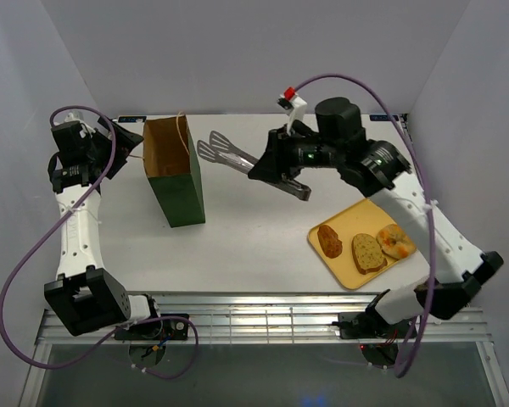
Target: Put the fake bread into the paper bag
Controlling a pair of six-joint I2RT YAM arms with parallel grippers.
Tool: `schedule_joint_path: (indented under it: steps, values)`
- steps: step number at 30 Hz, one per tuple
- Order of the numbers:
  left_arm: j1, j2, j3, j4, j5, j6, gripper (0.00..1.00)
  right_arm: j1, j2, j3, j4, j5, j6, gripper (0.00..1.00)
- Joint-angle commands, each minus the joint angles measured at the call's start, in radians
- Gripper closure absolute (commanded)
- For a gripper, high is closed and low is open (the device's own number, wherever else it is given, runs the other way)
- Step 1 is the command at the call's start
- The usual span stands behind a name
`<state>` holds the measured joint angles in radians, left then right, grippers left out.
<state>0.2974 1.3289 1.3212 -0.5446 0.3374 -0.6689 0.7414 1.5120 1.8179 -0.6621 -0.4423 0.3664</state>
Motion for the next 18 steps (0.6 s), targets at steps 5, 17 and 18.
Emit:
schedule_joint_path:
  steps: [5,17,18]
  values:
    - [0.005,-0.074,-0.017,0.014,-0.006,0.020,0.02,0.003,-0.308,-0.202,-0.226,0.344,-0.064,0.50]
    - [0.003,-0.131,-0.046,-0.003,0.008,0.043,0.02,-0.100,-0.561,-0.689,-0.392,0.649,-0.004,0.47]
    - [0.005,-0.137,-0.056,-0.002,0.009,0.043,0.02,-0.114,-0.578,-0.734,-0.392,0.639,-0.001,0.47]
